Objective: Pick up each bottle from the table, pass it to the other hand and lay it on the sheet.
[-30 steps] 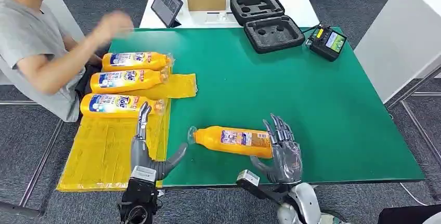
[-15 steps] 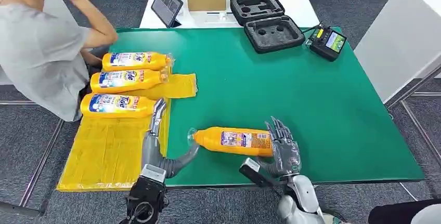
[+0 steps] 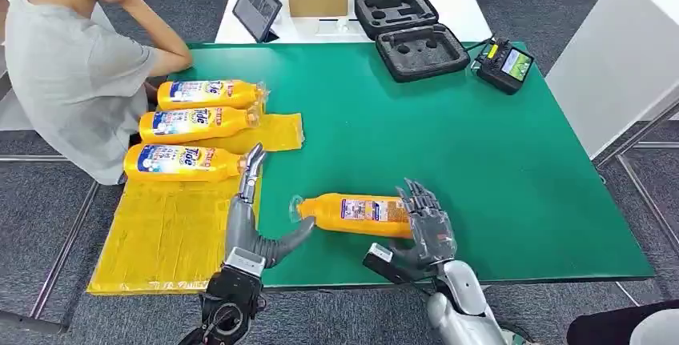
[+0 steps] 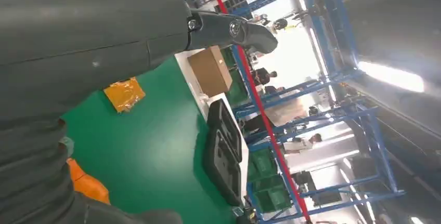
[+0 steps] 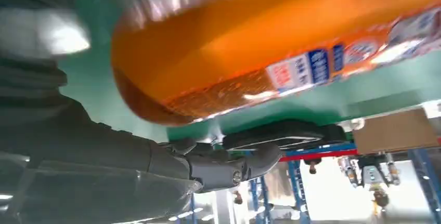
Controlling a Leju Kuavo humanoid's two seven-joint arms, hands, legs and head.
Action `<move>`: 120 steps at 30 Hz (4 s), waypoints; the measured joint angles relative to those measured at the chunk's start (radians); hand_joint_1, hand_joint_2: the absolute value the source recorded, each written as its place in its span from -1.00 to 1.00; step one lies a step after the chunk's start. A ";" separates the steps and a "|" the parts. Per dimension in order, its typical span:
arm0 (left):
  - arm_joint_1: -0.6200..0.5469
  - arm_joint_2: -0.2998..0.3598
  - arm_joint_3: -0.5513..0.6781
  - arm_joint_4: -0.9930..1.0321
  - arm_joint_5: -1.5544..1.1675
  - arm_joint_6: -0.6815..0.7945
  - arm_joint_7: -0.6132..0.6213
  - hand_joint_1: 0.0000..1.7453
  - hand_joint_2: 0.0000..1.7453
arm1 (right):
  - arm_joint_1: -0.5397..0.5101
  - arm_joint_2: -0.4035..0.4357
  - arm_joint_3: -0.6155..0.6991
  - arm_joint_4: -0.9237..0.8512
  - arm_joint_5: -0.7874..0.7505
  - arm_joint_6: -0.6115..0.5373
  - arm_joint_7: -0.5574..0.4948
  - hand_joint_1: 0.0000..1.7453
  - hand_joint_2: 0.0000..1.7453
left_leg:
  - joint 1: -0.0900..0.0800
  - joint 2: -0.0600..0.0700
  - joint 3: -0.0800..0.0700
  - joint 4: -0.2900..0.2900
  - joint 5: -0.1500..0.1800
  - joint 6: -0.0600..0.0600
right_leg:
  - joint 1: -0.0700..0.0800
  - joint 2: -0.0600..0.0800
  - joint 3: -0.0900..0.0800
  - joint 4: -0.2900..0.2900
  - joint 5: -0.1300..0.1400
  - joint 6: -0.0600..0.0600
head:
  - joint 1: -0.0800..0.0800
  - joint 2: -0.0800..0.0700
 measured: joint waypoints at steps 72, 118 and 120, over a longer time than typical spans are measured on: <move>-0.088 -0.030 -0.060 0.105 0.019 -0.011 0.000 -1.00 1.00 | -0.247 -0.004 0.126 0.337 0.064 0.054 0.127 -1.00 1.00 | 0.000 0.000 0.009 0.000 0.000 0.000 | 0.000 0.001 0.009 0.000 0.000 0.000 | 0.000 0.000; -0.088 -0.031 -0.064 0.105 0.010 -0.011 0.000 -1.00 1.00 | -0.314 0.032 0.191 0.355 0.107 0.228 0.168 -1.00 1.00 | 0.000 0.004 0.012 0.000 0.000 0.000 | 0.001 0.003 0.010 0.000 0.001 -0.001 | 0.000 0.000; -0.088 -0.031 -0.064 0.105 0.010 -0.011 0.000 -1.00 1.00 | -0.315 0.035 0.196 0.358 0.108 0.229 0.171 -1.00 1.00 | 0.000 0.004 0.013 0.000 0.000 0.000 | 0.001 0.003 0.010 0.000 0.001 -0.001 | 0.000 0.000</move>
